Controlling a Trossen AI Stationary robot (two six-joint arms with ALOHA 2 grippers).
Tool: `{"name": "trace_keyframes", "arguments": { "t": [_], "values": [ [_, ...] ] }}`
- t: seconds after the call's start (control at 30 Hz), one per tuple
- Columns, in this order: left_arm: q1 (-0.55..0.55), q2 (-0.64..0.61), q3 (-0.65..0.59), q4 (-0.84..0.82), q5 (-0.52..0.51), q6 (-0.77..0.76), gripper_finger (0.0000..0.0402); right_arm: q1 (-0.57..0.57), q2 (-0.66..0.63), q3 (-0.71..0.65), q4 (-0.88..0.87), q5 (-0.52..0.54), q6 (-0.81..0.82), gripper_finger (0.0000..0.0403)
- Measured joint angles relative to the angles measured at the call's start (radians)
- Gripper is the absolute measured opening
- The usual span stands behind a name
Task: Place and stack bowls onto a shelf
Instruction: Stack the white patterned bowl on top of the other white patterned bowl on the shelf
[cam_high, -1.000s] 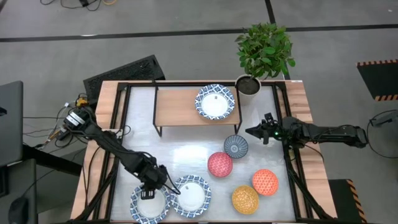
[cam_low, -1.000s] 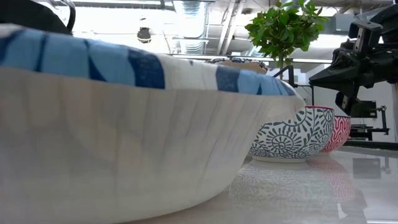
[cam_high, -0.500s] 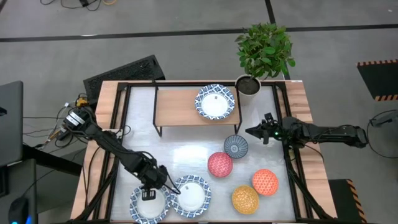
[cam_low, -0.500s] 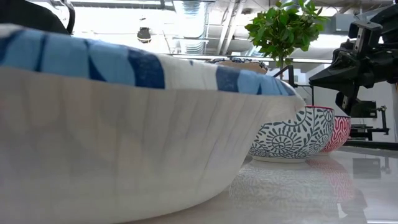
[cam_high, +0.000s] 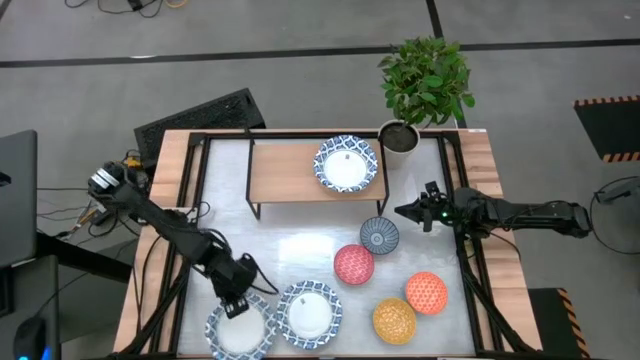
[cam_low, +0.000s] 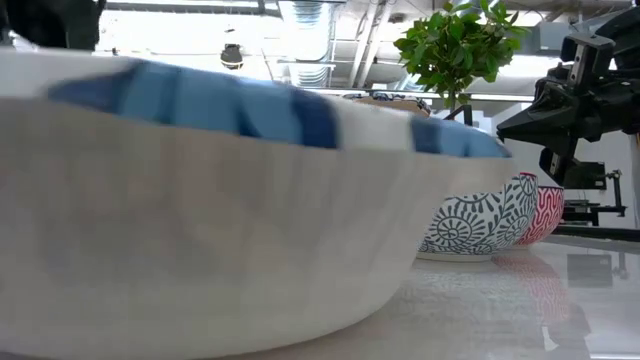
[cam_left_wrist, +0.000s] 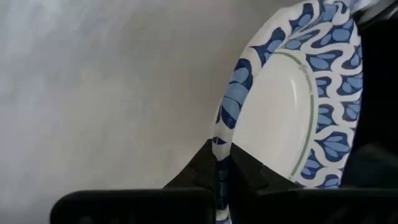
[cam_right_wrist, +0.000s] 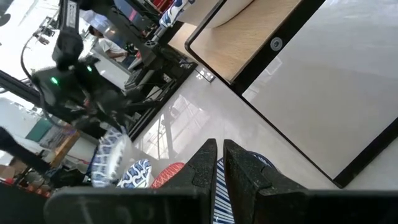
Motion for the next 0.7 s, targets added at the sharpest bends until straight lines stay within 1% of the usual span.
{"name": "trace_keyframes", "arguments": {
  "t": [0.17, 0.27, 0.33, 0.43, 0.5, 0.6, 0.7],
  "values": [
    [0.021, -0.157, 0.056, -0.110, -0.090, -0.172, 0.0000, 0.000, 0.000, 0.000, 0.000, 0.000, 0.000, 0.0057],
    [0.039, -0.249, 0.097, -0.172, -0.169, -0.304, 0.0000, 0.000, 0.000, 0.000, 0.000, 0.000, -0.001, 0.0057],
    [0.060, -0.305, 0.121, -0.181, -0.281, -0.392, 0.0000, 0.000, 0.000, 0.000, 0.000, 0.000, -0.005, 0.0057],
    [0.099, -0.372, 0.146, -0.173, -0.521, -0.510, 0.0000, 0.000, 0.000, 0.000, 0.000, 0.000, -0.006, 0.0057],
    [0.134, -0.402, 0.159, -0.172, -0.651, -0.573, 0.0000, 0.000, 0.000, 0.000, 0.000, 0.000, -0.007, 0.0057],
    [0.214, -0.420, 0.177, -0.161, -0.753, -0.588, 0.0000, 0.000, 0.000, 0.000, 0.000, 0.000, -0.007, 0.0057],
    [0.316, -0.420, 0.200, -0.096, -0.792, -0.521, 0.0000, 0.000, 0.000, 0.000, 0.000, 0.000, -0.007, 0.0057]
  ]
}}
